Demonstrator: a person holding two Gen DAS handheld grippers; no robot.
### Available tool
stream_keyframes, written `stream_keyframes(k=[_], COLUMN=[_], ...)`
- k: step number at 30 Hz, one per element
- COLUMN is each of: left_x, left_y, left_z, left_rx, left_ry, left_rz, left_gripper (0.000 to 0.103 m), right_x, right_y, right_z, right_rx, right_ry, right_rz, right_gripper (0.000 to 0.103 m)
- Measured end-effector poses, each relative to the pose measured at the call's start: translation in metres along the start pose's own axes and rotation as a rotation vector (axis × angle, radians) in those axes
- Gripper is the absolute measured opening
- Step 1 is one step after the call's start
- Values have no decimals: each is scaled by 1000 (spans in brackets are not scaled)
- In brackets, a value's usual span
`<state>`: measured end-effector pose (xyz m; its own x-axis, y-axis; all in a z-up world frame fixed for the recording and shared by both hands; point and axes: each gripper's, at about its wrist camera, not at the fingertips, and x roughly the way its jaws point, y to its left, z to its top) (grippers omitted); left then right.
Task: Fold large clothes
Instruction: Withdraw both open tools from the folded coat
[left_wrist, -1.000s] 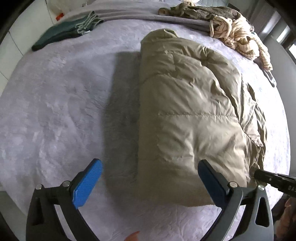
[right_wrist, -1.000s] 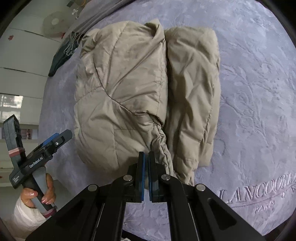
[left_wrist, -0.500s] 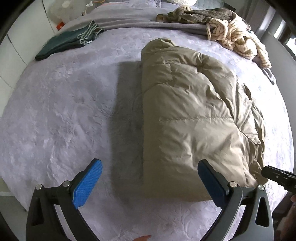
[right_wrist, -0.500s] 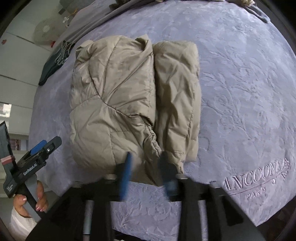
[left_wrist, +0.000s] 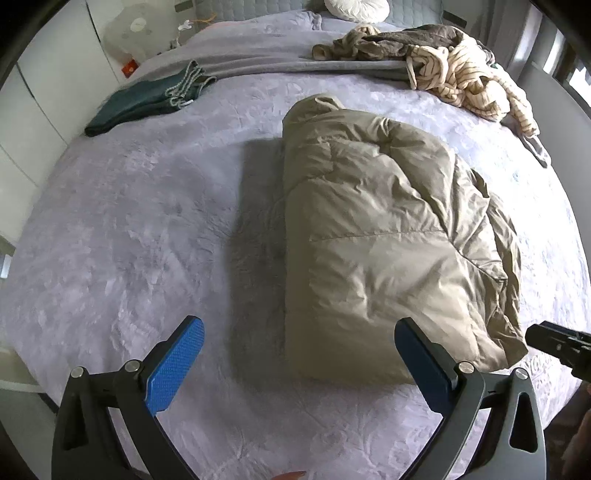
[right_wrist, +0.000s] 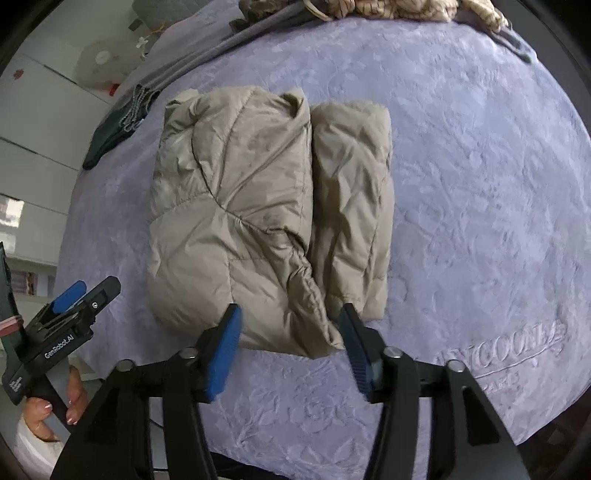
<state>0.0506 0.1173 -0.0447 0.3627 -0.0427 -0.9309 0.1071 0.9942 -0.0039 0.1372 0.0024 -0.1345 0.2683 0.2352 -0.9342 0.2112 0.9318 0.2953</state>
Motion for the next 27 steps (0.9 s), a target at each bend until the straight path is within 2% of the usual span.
stream_keyframes(k=[6, 16, 23, 27], left_x=[-18, -46, -52, -38], left_y=[-13, -39, -41, -39], left_z=[-7, -25, -43, -44], left_rx=[-20, -23, -37, -25], left_ry=[-4, -18, 23, 83], left_rz=[-13, 15, 32, 45], left_gripper=[103, 103, 103, 103], right_x=[-27, -50, -42, -39], right_y=[-5, -14, -17, -17], right_z=[3, -3, -13, -18], right_rx=[-37, -95, -101, -85], right_ry=[-66, -82, -45, -36], right_rz=[-13, 15, 36, 36], right_gripper=[80, 80, 80, 81])
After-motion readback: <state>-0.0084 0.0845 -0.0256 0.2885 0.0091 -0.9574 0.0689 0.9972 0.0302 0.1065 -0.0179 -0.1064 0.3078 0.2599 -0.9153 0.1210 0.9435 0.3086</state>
